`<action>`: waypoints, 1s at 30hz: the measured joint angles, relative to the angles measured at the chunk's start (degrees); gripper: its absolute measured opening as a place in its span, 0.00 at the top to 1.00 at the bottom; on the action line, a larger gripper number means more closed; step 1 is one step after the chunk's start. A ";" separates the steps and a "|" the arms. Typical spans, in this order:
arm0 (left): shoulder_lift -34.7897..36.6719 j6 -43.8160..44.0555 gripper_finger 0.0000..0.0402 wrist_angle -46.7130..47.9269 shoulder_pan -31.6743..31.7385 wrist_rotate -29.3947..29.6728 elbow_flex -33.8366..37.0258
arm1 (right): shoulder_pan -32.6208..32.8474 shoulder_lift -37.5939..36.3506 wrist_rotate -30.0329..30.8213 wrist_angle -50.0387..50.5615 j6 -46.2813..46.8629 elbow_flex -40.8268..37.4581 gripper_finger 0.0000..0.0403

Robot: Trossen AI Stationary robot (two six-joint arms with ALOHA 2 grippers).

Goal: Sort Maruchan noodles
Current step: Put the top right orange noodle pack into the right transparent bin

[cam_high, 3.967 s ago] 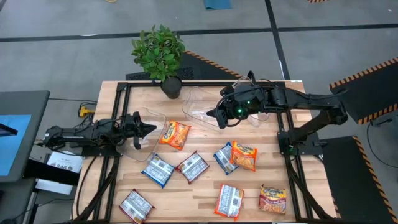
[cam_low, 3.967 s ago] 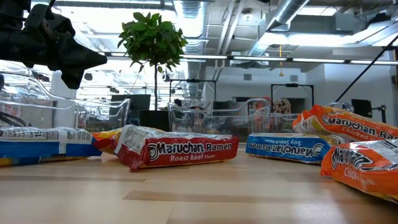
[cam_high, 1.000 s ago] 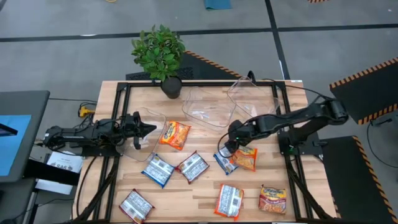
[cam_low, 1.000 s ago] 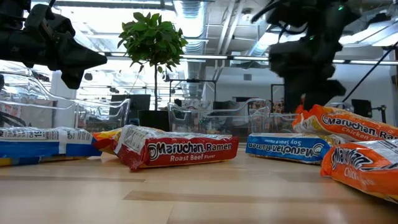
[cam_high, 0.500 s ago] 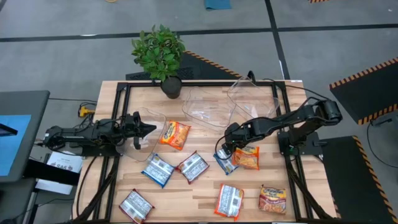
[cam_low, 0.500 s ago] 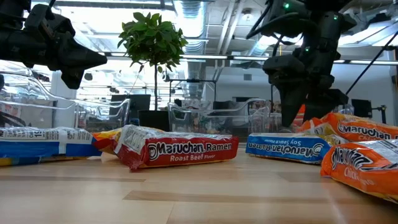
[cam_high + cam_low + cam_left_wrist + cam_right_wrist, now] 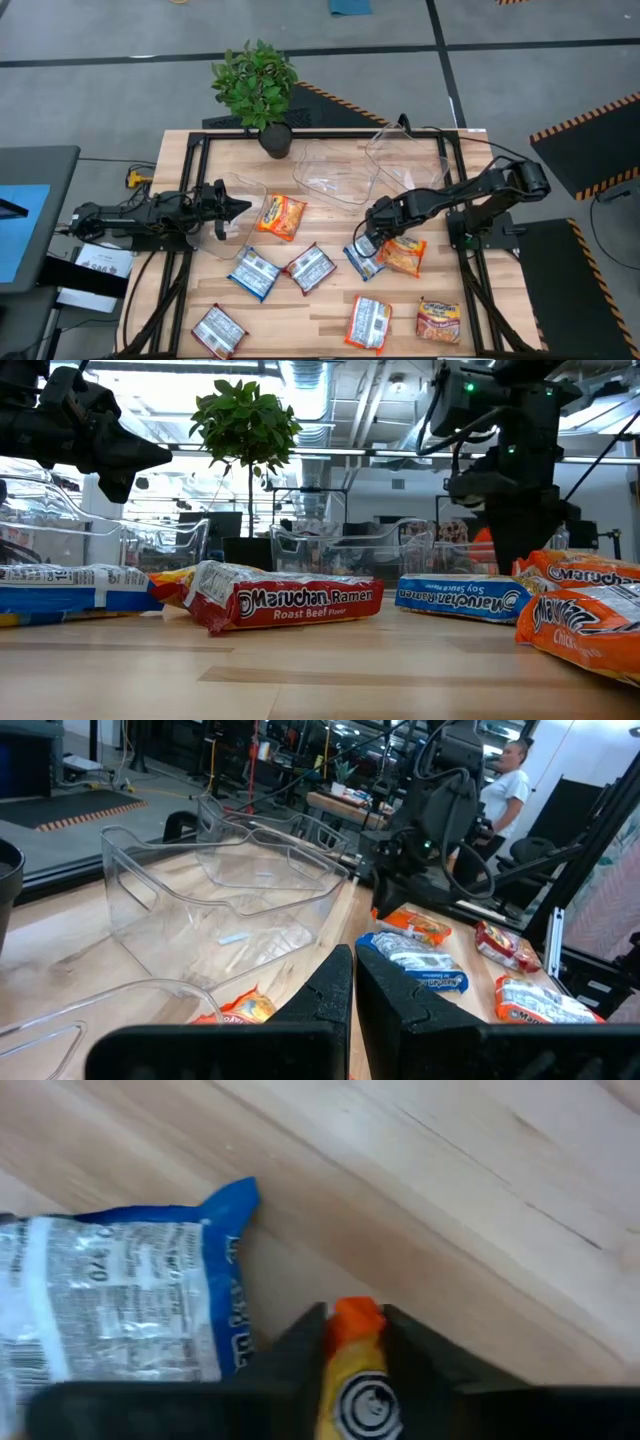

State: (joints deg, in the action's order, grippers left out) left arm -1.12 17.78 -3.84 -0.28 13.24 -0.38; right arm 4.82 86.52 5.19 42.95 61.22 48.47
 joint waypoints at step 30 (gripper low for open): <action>-0.01 0.00 1.00 0.02 0.01 -0.01 0.00 | -5.58 -24.57 2.53 8.53 -14.79 23.33 0.96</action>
State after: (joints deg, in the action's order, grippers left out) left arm -1.13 17.78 -3.81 -0.27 13.23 -0.38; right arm -0.76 61.95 7.72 51.48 46.43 71.79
